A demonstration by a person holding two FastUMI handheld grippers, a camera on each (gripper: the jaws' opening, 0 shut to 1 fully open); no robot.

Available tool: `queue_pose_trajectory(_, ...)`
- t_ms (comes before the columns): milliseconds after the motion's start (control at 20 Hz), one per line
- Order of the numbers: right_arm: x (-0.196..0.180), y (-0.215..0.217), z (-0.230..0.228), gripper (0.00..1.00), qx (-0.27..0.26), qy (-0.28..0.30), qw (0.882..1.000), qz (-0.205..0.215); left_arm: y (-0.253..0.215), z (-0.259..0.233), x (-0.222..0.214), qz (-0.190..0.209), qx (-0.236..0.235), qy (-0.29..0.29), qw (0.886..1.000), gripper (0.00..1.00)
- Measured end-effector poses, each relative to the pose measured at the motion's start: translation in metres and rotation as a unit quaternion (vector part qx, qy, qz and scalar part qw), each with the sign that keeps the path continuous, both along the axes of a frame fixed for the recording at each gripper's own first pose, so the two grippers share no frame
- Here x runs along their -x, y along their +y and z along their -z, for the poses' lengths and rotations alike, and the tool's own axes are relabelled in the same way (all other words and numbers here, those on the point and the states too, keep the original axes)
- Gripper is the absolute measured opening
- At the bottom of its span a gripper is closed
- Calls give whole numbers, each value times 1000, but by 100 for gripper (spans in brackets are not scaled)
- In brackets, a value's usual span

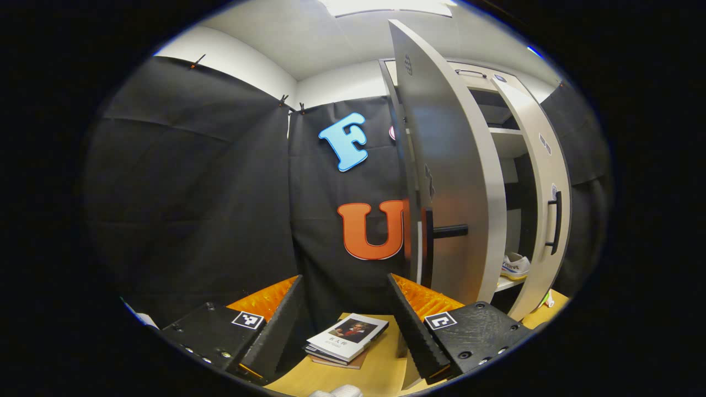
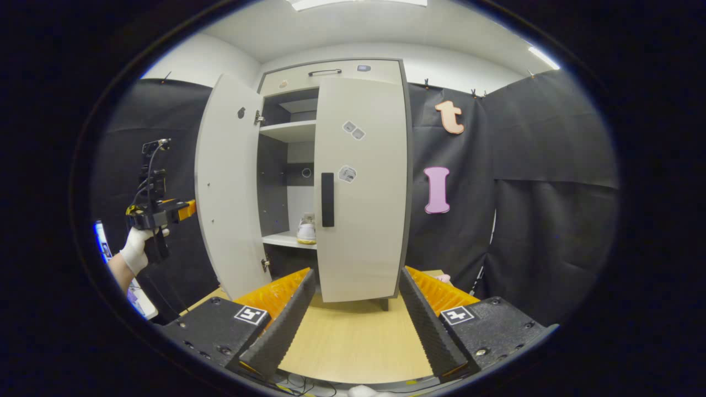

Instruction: Grab one shoe with the right hand and put it into the shoe cabinet, grab the other shoe with the left hand and put it into the shoe cabinet; then close the right door with the right hand and the left door with the left hand.

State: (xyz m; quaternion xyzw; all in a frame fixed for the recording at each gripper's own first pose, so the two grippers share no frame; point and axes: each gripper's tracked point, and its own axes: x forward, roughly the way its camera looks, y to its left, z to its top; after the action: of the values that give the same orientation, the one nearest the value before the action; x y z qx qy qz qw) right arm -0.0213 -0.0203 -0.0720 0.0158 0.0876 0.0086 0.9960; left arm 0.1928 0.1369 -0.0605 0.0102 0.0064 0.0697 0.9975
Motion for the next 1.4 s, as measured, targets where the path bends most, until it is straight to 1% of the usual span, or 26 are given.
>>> queue_pose_trajectory(250, -5, -7, 2, 99, 2, 3, 1000, -8, -39, -3, 3, 23, 3, -3, 1000, 90)
queue_pose_trajectory(500, -10, -21, 5, 99, 2, 7, 1000, -13, -74, -3, -1, 38, 12, -5, 999, 89)
queue_pose_trajectory(800, -21, -35, 9, 99, 2, 11, 1000, -18, -142, -3, -20, 86, 19, -2, 996, 90)
queue_pose_trajectory(900, -24, -38, 10, 99, 1, 14, 1000, -19, -162, 3, -26, 97, 20, 13, 995, 94)
queue_pose_trajectory(950, -25, -39, 10, 99, 0, 14, 1000, -19, -169, 7, -28, 99, 19, 18, 995, 89)
queue_pose_trajectory(1000, -27, -41, 9, 99, -1, 12, 1000, -18, -171, 9, -27, 97, 16, 21, 995, 96)
queue_pose_trajectory(1100, -30, -42, 8, 99, -5, 10, 1000, -15, -177, 11, -21, 99, 12, 23, 995, 96)
queue_pose_trajectory(1150, -31, -43, 6, 99, -6, 8, 1000, -15, -178, 12, -17, 99, 10, 24, 995, 100)
queue_pose_trajectory(1250, -32, -43, 2, 99, -7, 4, 1000, -12, -178, 12, -7, 99, 8, 27, 995, 100)
queue_pose_trajectory(1350, -35, -40, -2, 99, -8, 0, 1000, -11, -178, 13, 6, 103, 19, 32, 994, 100)
queue_pose_trajectory(1400, -36, -38, -4, 99, -9, -3, 1000, -11, -178, 13, 13, 104, 24, 35, 994, 96)
